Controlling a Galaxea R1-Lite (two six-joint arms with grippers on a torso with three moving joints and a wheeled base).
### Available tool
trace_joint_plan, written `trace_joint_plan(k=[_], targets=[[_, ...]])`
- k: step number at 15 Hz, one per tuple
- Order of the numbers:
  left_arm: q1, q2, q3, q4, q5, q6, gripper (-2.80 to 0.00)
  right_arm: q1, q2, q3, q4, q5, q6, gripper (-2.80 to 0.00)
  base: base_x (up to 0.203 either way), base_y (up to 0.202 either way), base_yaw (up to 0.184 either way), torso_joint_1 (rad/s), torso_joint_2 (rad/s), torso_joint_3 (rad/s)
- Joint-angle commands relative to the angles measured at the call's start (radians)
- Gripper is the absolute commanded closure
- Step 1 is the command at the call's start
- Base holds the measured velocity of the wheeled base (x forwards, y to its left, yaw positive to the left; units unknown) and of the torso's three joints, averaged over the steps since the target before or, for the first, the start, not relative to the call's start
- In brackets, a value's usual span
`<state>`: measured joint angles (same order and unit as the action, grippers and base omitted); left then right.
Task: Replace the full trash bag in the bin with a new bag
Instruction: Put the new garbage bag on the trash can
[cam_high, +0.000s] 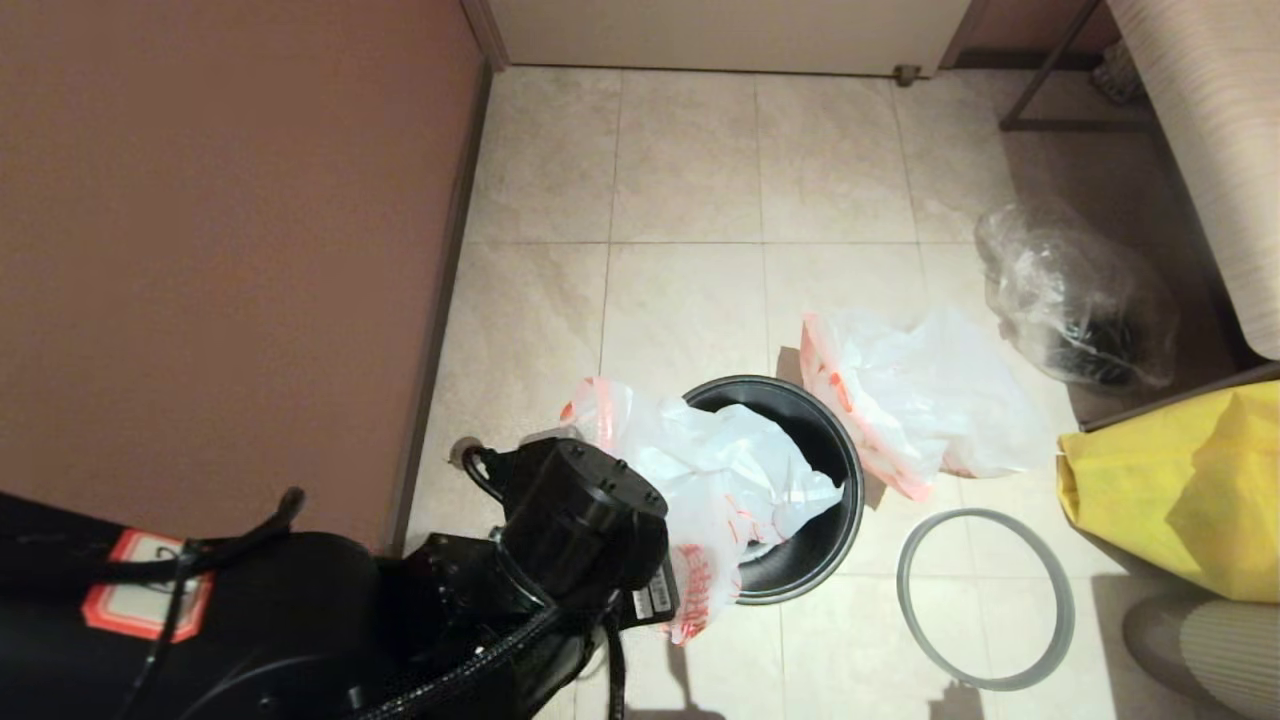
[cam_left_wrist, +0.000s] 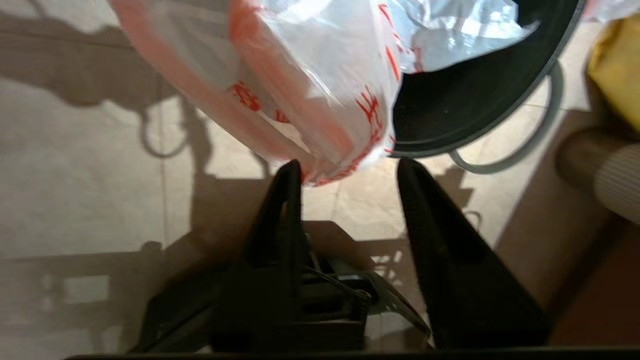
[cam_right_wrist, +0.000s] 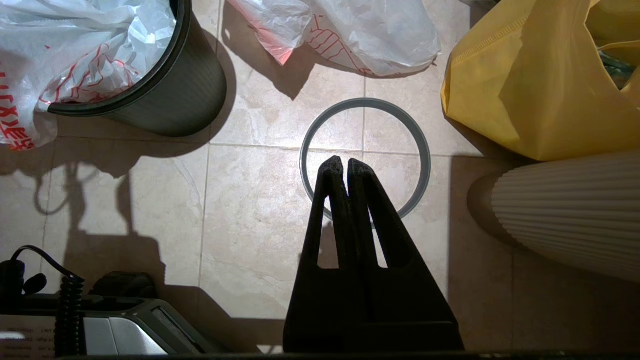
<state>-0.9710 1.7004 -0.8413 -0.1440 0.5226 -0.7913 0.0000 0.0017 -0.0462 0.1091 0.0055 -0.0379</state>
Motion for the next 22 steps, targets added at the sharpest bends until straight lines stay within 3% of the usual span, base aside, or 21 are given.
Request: trace_joint_plan(k=[1,4,6,7,8,12,15,19,22], targets=[[0.009,-0.047,0.044,-0.027,-0.025,-0.005,-2.8,0.0,0.001,0.0,0.001,0.001,0.0,0.0,0.0,0.0,0.0,0.0,0.0,0.0],[0.028,0.034,0.082,-0.089,-0.036,0.001,-2.8,0.0,0.001,-0.001,0.0,0.001,0.0,0.0,0.0,0.0,0.0,0.0,0.0,0.0],[0.093,0.148,0.081,-0.187,-0.039,0.059,-2.8,0.0,0.001,0.0,0.001,0.001,0.0,0.0,0.0,0.0,0.0,0.0,0.0,0.0],[0.139,0.189,0.08,-0.287,-0.042,0.109,-2.8,0.0,0.001,0.0,0.0,0.001,0.0,0.0,0.0,0.0,0.0,0.0,0.0,0.0],[0.162,0.222,0.076,-0.351,-0.044,0.156,0.0,0.0,0.001,0.0,0.0,0.001,0.0,0.0,0.0,0.0,0.0,0.0,0.0,0.0],[0.198,0.26,-0.002,-0.38,-0.045,0.238,0.0,0.0,0.001,0.0,0.0,0.001,0.0,0.0,0.0,0.0,0.0,0.0,0.0,0.0],[0.183,0.222,-0.049,-0.366,-0.035,0.296,0.0,0.0,0.001,0.0,0.0,0.001,0.0,0.0,0.0,0.0,0.0,0.0,0.0,0.0],[0.072,0.192,-0.26,-0.195,-0.016,0.336,0.0,0.0,0.001,0.0,0.001,0.001,0.0,0.0,0.0,0.0,0.0,0.0,0.0,0.0],[0.003,0.298,-0.476,-0.06,-0.007,0.356,0.0,0.0,0.001,0.0,0.001,0.001,0.0,0.0,0.0,0.0,0.0,0.0,0.0,0.0]])
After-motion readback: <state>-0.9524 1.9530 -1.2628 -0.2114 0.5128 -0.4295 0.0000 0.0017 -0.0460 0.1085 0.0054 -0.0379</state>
